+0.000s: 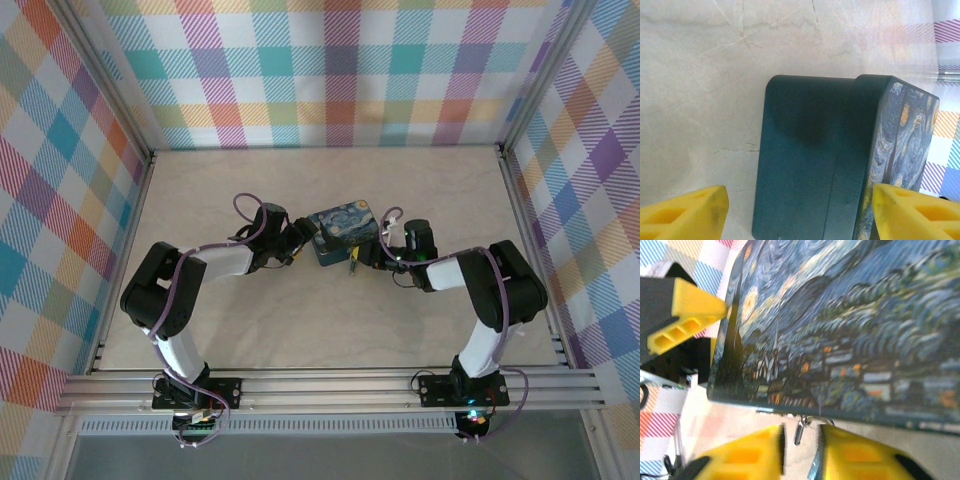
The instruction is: Unlock a padlock with a key
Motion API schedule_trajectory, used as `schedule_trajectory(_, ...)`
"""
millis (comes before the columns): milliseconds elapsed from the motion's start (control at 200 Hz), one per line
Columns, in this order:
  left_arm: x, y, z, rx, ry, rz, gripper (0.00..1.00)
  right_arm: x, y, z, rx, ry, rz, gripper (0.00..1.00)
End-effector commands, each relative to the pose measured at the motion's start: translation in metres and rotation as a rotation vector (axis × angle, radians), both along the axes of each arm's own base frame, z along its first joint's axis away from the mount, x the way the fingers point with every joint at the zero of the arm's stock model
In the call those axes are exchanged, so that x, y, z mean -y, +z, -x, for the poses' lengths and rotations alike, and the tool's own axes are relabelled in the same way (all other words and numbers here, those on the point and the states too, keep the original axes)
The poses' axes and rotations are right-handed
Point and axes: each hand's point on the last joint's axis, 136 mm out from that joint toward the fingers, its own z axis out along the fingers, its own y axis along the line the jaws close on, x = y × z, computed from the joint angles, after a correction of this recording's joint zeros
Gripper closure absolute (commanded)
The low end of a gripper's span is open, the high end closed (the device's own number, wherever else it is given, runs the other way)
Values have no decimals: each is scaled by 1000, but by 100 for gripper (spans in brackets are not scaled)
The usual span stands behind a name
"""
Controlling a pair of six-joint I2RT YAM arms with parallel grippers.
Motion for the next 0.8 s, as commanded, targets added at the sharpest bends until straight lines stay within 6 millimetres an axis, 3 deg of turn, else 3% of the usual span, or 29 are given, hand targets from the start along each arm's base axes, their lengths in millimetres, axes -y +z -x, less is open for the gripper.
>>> schedule_trajectory(0, -13, -11, 10, -46, 9, -38, 26, 3, 6, 5, 54, 25, 27, 65)
schedule_trajectory(365, -13, -10, 9, -44, 8, -35, 25, -3, -3, 2, 37, 99, 32, 46)
schedule_trajectory(795, -12, -8, 8, -40, 7, -35, 25, -11, -4, -7, 34, 127, -8, 43)
